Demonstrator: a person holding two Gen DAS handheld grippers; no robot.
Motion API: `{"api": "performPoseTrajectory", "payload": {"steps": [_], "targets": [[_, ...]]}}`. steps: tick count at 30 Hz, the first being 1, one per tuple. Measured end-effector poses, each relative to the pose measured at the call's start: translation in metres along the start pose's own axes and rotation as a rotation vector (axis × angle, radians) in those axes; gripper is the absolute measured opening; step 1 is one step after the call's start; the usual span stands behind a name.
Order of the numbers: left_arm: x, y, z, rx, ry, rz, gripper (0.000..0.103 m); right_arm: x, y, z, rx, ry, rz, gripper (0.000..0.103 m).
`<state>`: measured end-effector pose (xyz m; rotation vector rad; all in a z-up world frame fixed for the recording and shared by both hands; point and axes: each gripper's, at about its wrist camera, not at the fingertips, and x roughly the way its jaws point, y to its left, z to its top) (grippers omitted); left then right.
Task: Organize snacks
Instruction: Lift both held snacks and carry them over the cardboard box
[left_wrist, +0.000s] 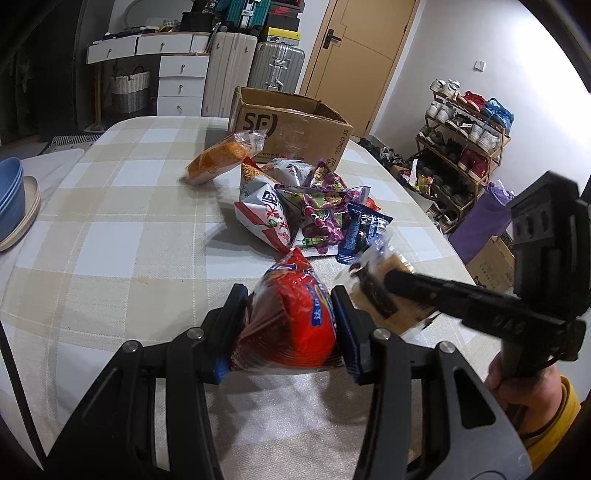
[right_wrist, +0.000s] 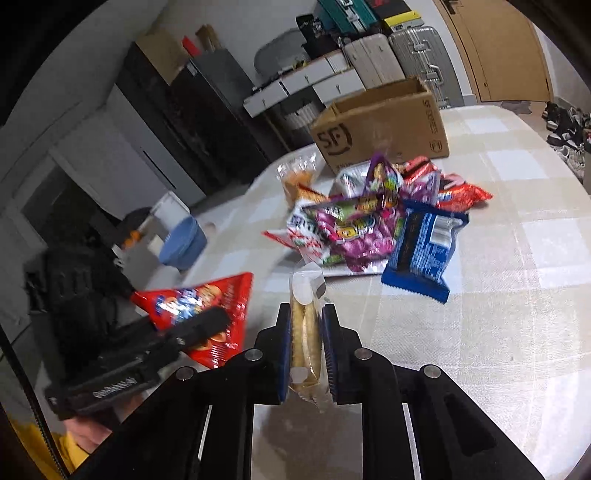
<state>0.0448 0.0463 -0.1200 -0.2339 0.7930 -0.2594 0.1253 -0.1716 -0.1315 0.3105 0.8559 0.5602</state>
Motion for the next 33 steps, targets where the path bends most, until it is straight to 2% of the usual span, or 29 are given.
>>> {"api": "performPoseTrajectory", "payload": {"steps": [9, 13, 19, 22, 26, 30, 33], "targets": [[-0.016, -0.017, 0.019, 0.046, -0.028, 0.009, 0.043, -0.055, 0.018, 0.044, -0.028, -0.122, 0.089, 0.015], [-0.028, -0.017, 0.044, 0.046, -0.056, -0.004, 0.043, -0.08, 0.025, 0.076, -0.049, -0.178, 0.126, 0.015], [-0.041, -0.022, 0.093, 0.111, -0.116, 0.054, 0.043, -0.098, 0.036, 0.129, -0.116, -0.224, 0.145, 0.015], [-0.048, -0.029, 0.122, 0.155, -0.152, 0.077, 0.043, -0.098, 0.037, 0.158, -0.128, -0.23, 0.151, 0.015], [-0.048, -0.037, 0.167, 0.181, -0.172, 0.068, 0.043, -0.088, 0.036, 0.196, -0.132, -0.227, 0.172, 0.015], [-0.038, -0.043, 0.209, 0.192, -0.167, 0.069, 0.043, -0.068, 0.022, 0.234, -0.096, -0.221, 0.189, 0.015], [-0.019, -0.041, 0.245, 0.161, -0.145, 0.057, 0.043, -0.045, 0.005, 0.269, -0.057, -0.209, 0.199, 0.015]]}}
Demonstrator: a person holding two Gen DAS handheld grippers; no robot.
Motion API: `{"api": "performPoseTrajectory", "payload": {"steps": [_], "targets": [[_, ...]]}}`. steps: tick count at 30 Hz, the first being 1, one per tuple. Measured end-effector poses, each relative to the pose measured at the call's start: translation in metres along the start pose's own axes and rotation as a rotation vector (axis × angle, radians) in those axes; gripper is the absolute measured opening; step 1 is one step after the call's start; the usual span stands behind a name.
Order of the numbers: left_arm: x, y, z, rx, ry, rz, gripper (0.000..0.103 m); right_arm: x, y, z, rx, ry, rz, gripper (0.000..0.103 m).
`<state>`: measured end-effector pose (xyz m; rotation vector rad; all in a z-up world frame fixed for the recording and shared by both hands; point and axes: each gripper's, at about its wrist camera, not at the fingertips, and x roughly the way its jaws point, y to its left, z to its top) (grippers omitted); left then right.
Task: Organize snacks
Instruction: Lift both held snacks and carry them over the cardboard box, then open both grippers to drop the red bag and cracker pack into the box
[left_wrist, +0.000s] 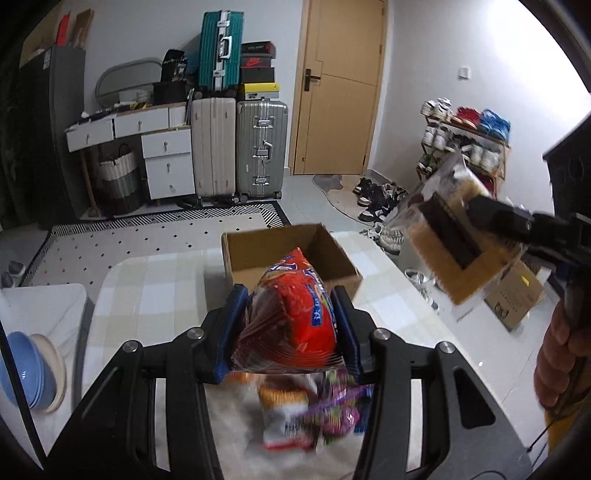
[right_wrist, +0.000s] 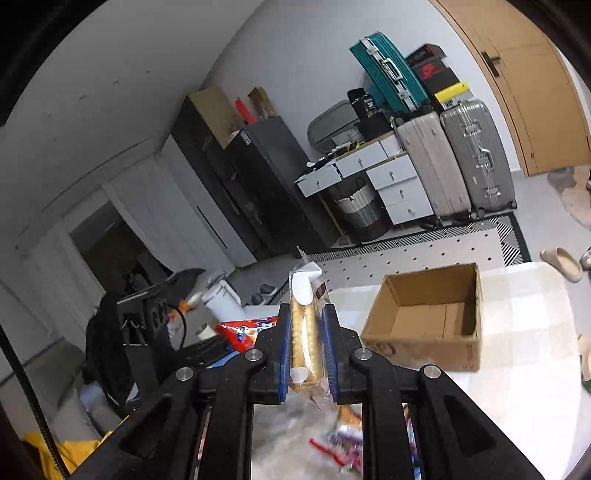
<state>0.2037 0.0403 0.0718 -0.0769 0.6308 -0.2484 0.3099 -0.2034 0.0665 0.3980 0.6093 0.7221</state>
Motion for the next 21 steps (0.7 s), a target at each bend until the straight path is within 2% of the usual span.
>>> {"api": "performPoseTrajectory", "payload": {"steps": [5, 12, 16, 21], "targets": [[0.061, 0.0, 0.045, 0.003, 0.059, 0.004, 0.043, 0.044, -0.032, 0.029, 0.033, 0.043, -0.031, 0.015], [0.151, -0.002, 0.079, -0.006, 0.188, -0.009, 0.043, 0.103, -0.082, 0.059, 0.061, 0.117, -0.089, 0.015], [0.199, -0.001, 0.09, 0.01, 0.264, 0.016, 0.043, 0.131, -0.105, 0.056, 0.077, 0.167, -0.114, 0.015], [0.245, 0.001, 0.084, 0.022, 0.351, 0.022, 0.043, 0.16, -0.133, 0.043, 0.087, 0.231, -0.162, 0.015]]}}
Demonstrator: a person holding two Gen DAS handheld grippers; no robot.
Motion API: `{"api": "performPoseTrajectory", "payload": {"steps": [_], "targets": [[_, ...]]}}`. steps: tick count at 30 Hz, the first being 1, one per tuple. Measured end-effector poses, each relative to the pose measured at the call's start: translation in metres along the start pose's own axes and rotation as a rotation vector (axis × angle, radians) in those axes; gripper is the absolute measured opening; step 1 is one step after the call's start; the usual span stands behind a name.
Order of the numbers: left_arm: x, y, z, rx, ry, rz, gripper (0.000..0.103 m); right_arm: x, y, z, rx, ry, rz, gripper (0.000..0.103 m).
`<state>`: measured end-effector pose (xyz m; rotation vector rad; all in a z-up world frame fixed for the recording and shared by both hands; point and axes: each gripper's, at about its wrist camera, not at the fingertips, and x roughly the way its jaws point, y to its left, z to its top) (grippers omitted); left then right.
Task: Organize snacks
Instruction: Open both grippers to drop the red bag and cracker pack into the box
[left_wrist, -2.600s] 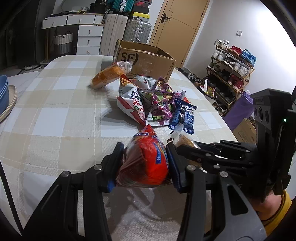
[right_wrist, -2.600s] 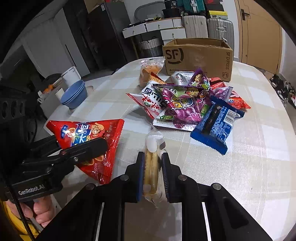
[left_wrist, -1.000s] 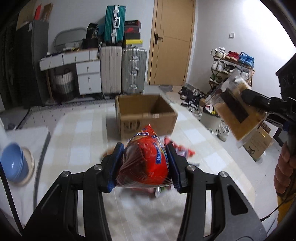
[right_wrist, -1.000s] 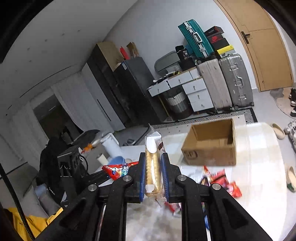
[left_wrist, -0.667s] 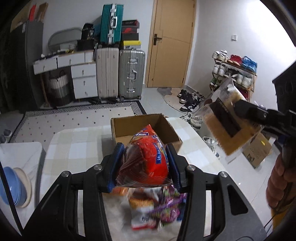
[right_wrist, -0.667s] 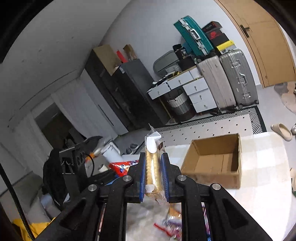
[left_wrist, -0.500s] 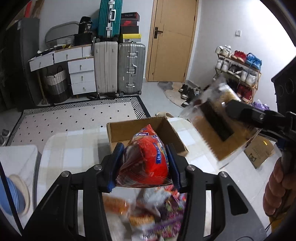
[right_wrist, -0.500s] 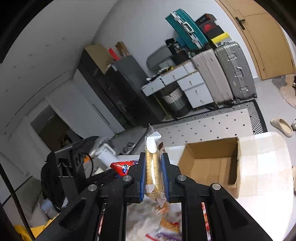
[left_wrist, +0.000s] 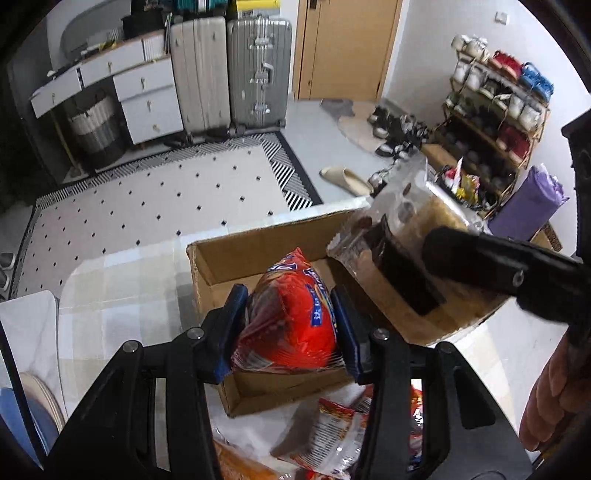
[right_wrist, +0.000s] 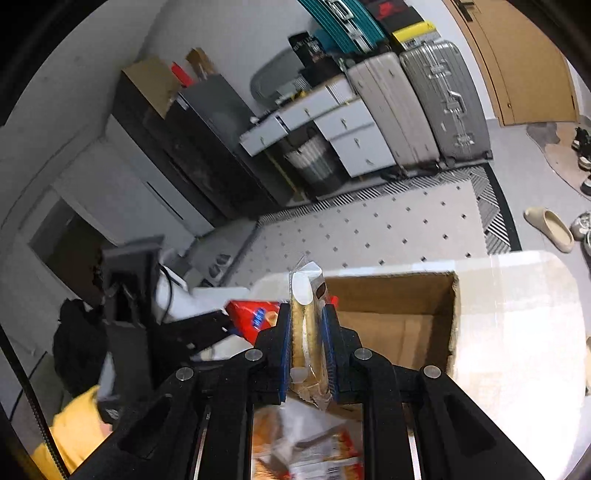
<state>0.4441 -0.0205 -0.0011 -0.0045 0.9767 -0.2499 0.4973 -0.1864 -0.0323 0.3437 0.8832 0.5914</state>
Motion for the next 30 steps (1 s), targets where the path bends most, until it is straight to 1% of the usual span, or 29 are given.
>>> {"api": "performPoseTrajectory", "payload": {"steps": [3, 5, 11, 13, 15, 21, 22, 27, 29, 30], "targets": [[0.021, 0.003, 0.005, -0.014, 0.035, 0.007, 0.043, 0.014, -0.014, -0.004, 0.021, 0.026, -0.023, 0.015], [0.036, 0.0, 0.007, 0.008, 0.067, 0.016, 0.043, 0.021, -0.02, -0.006, 0.03, 0.041, -0.032, 0.015], [0.067, -0.001, 0.008, 0.03, 0.101, 0.044, 0.043, 0.03, -0.033, -0.007, 0.043, 0.057, -0.049, 0.015], [0.075, 0.0, 0.01, 0.028, 0.111, 0.034, 0.044, 0.032, -0.035, -0.009, 0.042, 0.06, -0.057, 0.015], [0.081, 0.0, 0.013, 0.03, 0.115, 0.04, 0.044, 0.033, -0.036, -0.01, 0.044, 0.067, -0.06, 0.015], [0.09, 0.0, 0.014, 0.029, 0.131, 0.041, 0.044, 0.034, -0.031, -0.013, 0.046, 0.067, -0.068, 0.015], [0.084, 0.004, 0.007, 0.03, 0.133, 0.041, 0.044, 0.034, -0.031, -0.013, 0.046, 0.068, -0.065, 0.015], [0.088, 0.007, 0.008, 0.014, 0.145, 0.038, 0.044, 0.035, -0.028, -0.015, 0.05, 0.061, -0.071, 0.015], [0.089, 0.009, 0.008, 0.005, 0.149, 0.032, 0.048, 0.034, -0.026, -0.015, 0.044, 0.057, -0.078, 0.015], [0.088, 0.01, 0.009, 0.003, 0.15, 0.033, 0.048, 0.032, -0.025, -0.014, 0.045, 0.054, -0.079, 0.015]]}}
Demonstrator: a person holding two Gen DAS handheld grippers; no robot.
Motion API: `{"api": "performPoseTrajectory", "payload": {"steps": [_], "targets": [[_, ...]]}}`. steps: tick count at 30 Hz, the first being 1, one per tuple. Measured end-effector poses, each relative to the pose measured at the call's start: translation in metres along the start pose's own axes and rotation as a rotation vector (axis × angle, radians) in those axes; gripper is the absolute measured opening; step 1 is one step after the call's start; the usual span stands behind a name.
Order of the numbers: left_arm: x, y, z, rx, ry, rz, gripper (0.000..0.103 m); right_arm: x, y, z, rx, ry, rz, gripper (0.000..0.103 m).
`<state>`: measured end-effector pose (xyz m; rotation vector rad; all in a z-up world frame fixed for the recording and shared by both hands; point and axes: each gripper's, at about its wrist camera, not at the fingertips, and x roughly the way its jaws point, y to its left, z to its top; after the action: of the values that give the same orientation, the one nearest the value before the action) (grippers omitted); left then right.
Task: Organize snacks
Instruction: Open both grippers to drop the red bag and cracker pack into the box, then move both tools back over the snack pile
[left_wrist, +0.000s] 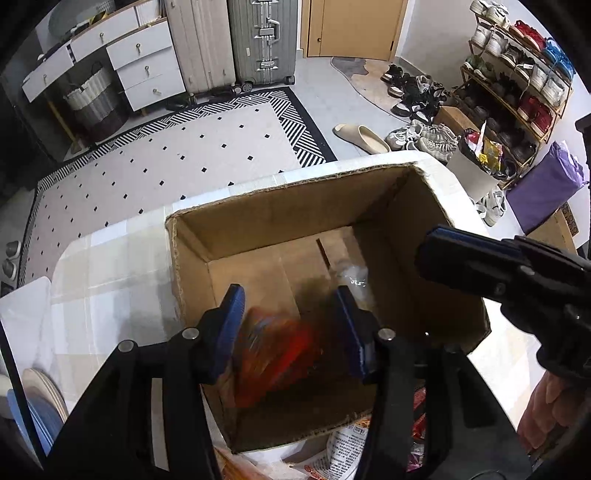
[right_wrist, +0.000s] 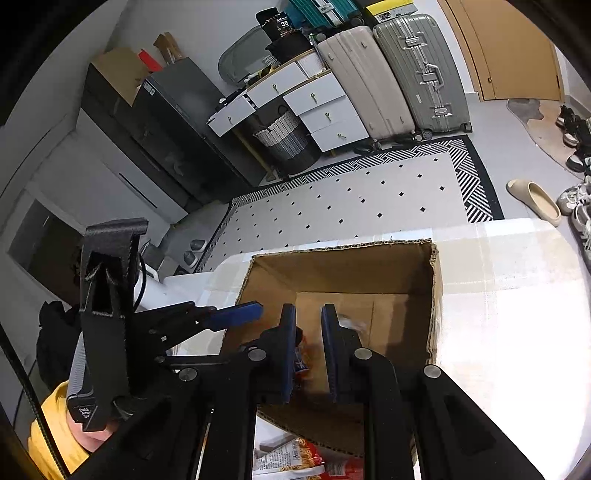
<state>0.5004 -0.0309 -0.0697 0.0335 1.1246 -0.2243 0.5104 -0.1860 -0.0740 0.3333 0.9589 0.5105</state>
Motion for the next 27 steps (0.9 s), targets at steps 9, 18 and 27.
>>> {"api": "performPoseTrajectory", "payload": {"steps": [9, 18, 27], "targets": [[-0.028, 0.002, -0.007, -0.007, -0.043, 0.021, 0.05, -0.027, 0.007, -0.005, 0.004, -0.024, -0.009, 0.016], [-0.1, -0.004, -0.03, -0.005, -0.115, 0.007, 0.053, -0.097, 0.048, -0.012, -0.05, -0.101, -0.001, 0.016], [-0.217, -0.031, -0.072, 0.043, -0.226, 0.047, 0.074, -0.186, 0.115, -0.041, -0.159, -0.197, -0.007, 0.024]]}}
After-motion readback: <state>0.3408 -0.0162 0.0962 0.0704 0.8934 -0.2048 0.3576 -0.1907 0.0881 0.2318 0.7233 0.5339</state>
